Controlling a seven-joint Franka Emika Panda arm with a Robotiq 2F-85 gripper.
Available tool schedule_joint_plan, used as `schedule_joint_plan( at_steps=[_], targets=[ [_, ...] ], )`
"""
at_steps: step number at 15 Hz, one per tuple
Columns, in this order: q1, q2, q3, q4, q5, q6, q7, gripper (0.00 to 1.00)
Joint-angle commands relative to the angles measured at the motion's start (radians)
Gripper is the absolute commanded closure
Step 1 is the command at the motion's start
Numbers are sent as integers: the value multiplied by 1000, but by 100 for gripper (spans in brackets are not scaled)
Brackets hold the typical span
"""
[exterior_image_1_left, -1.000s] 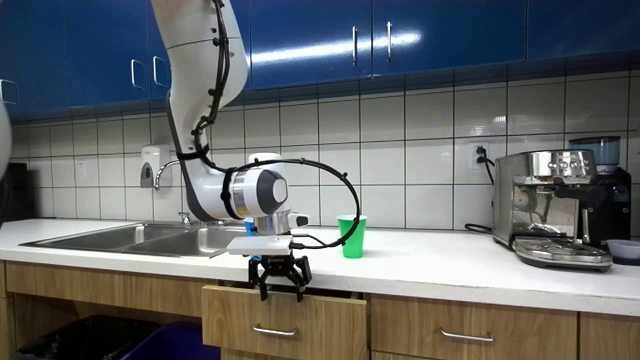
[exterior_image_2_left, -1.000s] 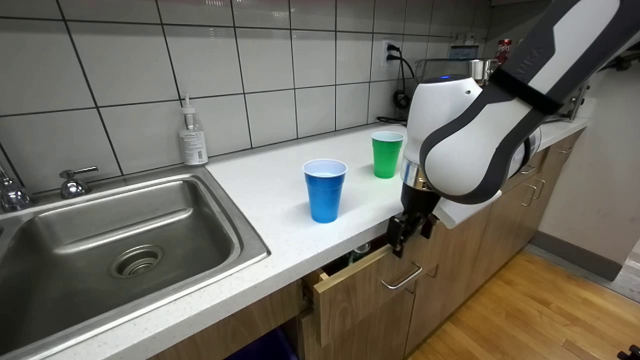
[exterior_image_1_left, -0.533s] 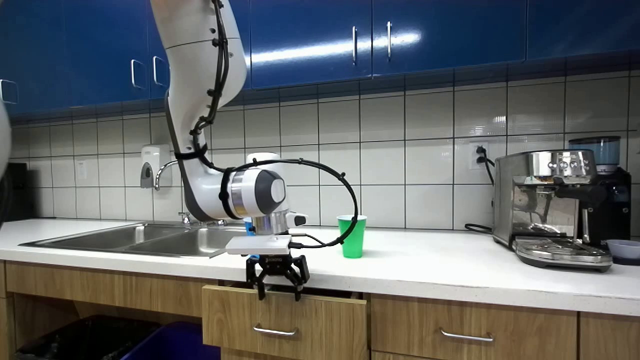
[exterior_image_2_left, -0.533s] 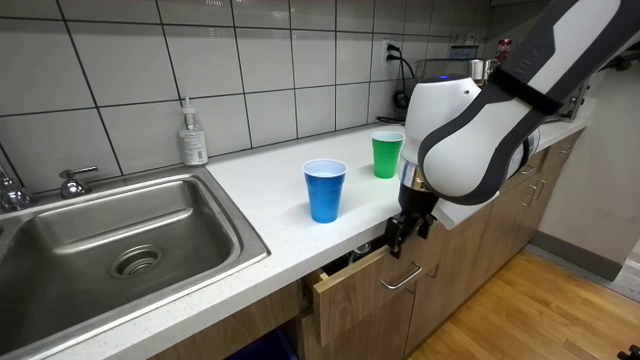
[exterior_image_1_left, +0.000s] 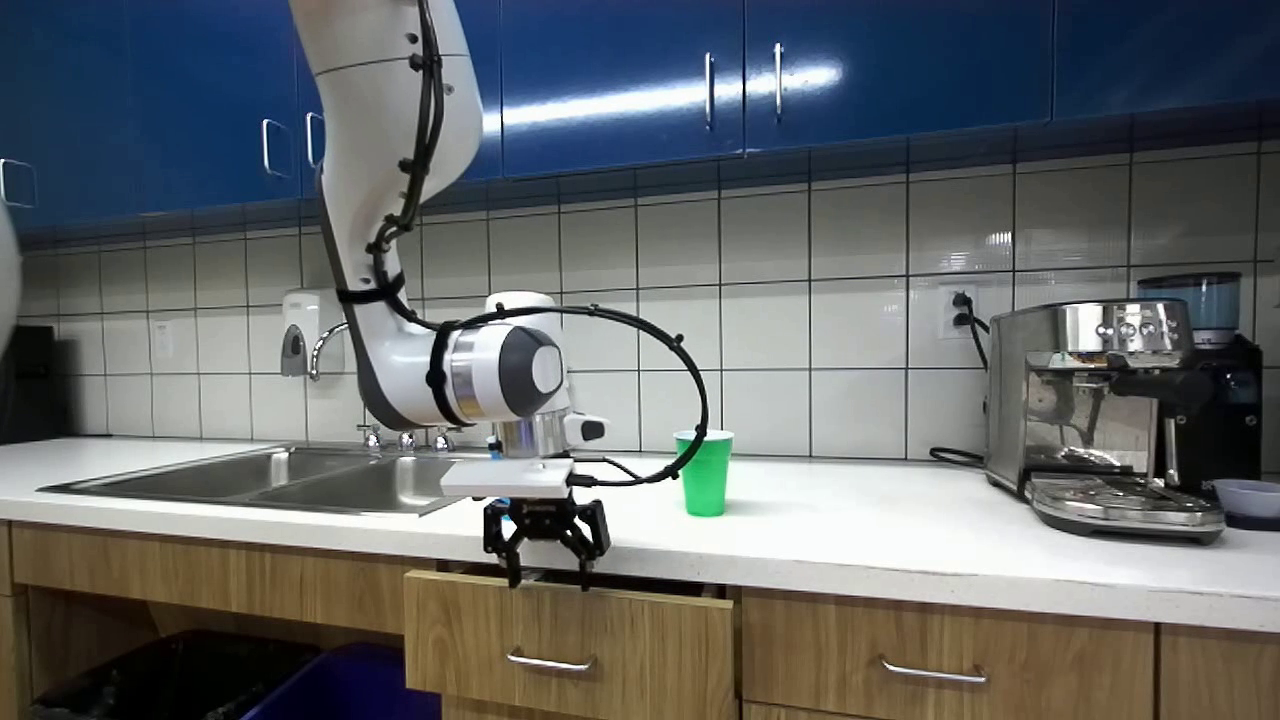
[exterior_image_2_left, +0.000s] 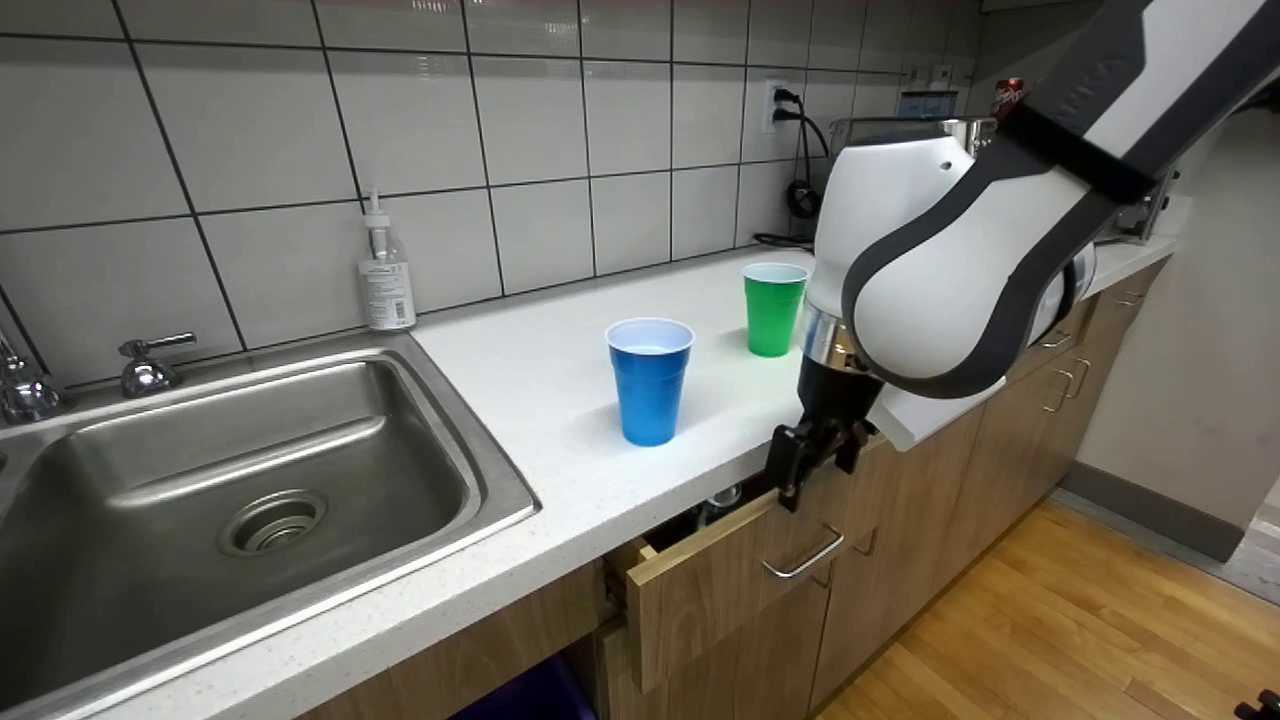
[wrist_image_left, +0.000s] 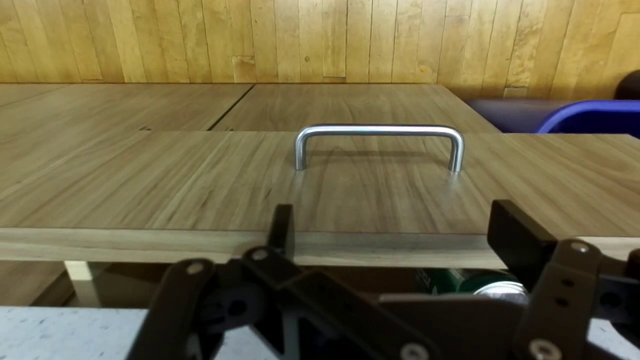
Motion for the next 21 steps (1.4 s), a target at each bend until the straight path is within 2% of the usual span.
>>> schedule_joint_plan(
  at_steps=[1, 8, 15, 21],
  targets=[
    [-32, -122, 32, -80, 29, -20, -34, 0],
    [-22, -247, 23, -134, 19, -42, -19, 0],
    [-33, -320, 22, -111, 45, -141, -35, 0],
    [-36, -332, 20, -65, 66, -262, -45, 0]
  ],
)
